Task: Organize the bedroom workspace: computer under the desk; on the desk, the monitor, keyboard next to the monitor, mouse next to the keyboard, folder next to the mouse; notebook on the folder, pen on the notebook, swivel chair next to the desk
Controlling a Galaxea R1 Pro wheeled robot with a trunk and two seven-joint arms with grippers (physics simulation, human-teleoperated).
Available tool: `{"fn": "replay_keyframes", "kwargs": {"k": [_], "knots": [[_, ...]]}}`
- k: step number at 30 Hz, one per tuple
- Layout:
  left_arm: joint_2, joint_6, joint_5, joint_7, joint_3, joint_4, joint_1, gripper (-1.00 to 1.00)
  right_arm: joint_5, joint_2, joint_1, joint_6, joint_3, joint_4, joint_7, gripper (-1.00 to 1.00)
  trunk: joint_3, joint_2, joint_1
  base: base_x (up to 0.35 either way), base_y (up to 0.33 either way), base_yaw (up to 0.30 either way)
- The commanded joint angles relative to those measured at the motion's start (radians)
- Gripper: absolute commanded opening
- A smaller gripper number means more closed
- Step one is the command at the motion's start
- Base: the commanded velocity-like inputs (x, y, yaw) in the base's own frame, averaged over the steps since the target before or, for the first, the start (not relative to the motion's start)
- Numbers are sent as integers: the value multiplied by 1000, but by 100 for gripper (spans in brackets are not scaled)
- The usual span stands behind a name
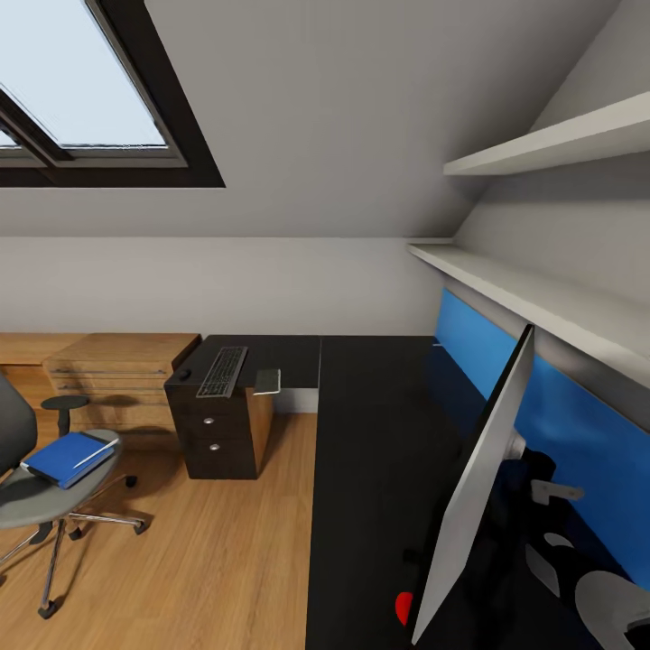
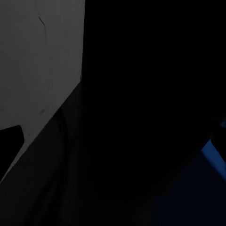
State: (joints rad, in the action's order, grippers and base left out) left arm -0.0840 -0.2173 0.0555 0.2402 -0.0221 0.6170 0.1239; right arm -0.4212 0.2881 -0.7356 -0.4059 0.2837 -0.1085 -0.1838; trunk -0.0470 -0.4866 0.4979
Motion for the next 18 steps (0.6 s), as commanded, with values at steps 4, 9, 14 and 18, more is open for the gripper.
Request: {"fn": "replay_keyframes", "kwargs": {"k": [4,9,14,18], "knots": [[1,-2,6,4,-2,1,0,100,-7,0,-1,34,8,0,-4,100,-2,-2,1,0,0,0],[1,-2,6,4,-2,1,0,100,-7,0,-1,41,8,0,-4,100,-2,-2,1,0,0,0],[1,-2,6,4,-2,1,0,100,-7,0,-1,69,8,-1,-5,100,-2,-2,1,0,0,0],[1,-2,6,4,-2,1,0,100,-8,0,-1,112,7,-5,-5,100,-2,-2,1,0,0,0]]}}
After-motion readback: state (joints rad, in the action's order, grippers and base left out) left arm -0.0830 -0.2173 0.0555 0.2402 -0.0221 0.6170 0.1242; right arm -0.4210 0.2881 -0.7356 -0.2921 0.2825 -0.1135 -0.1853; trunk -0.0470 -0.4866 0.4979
